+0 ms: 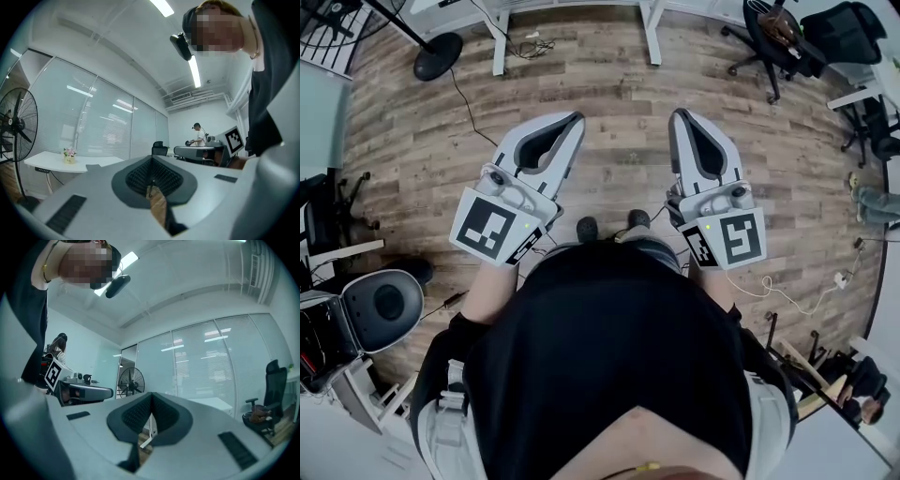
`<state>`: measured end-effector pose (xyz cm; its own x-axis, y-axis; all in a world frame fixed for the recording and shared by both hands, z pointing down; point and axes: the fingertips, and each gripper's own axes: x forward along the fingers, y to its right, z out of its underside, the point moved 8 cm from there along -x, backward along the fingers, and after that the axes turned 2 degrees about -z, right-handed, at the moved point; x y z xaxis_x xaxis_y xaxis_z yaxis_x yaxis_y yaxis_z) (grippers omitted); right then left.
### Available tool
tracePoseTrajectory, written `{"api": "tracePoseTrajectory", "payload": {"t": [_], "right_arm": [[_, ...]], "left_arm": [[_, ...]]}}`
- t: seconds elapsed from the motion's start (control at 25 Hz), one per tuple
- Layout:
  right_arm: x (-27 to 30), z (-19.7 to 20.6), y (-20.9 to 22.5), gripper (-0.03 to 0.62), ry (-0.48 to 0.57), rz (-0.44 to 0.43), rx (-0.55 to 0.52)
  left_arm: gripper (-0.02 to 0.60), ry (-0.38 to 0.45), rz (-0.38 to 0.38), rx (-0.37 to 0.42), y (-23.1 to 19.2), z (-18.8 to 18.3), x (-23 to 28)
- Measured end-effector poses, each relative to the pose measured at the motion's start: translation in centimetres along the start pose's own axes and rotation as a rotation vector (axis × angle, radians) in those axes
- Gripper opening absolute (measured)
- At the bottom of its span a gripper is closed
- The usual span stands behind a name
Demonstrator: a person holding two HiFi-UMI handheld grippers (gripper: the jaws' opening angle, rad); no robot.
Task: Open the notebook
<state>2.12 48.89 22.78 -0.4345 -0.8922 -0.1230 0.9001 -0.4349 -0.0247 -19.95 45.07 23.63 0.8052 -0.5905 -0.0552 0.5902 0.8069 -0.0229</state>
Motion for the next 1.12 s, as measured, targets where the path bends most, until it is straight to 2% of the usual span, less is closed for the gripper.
{"api": "tracePoseTrajectory", "payload": {"t": [0.2,0.56,0.8,1.12], "right_arm": [[0.0,1.0,-1.4,0.005,-0.018,0.025,0.036],[1.7,0.8,-1.2,0.004,-0.022,-0.001,0.021],[3.8,1.0,1.0,0.003,-0.010,-0.027,0.015],[7.6,1.6,6.4,0.005,-0.013,-0.060,0.000]], "left_arm": [[0.012,-0.006,0.030,-0.005,-0.9,0.5,-1.1],[0.012,0.011,0.015,-0.020,-2.3,0.6,-0.6],[0.012,0.008,-0.003,-0.017,-3.2,0.9,1.5],[0.012,0.012,-0.042,-0.001,-5.3,1.1,6.9]]}}
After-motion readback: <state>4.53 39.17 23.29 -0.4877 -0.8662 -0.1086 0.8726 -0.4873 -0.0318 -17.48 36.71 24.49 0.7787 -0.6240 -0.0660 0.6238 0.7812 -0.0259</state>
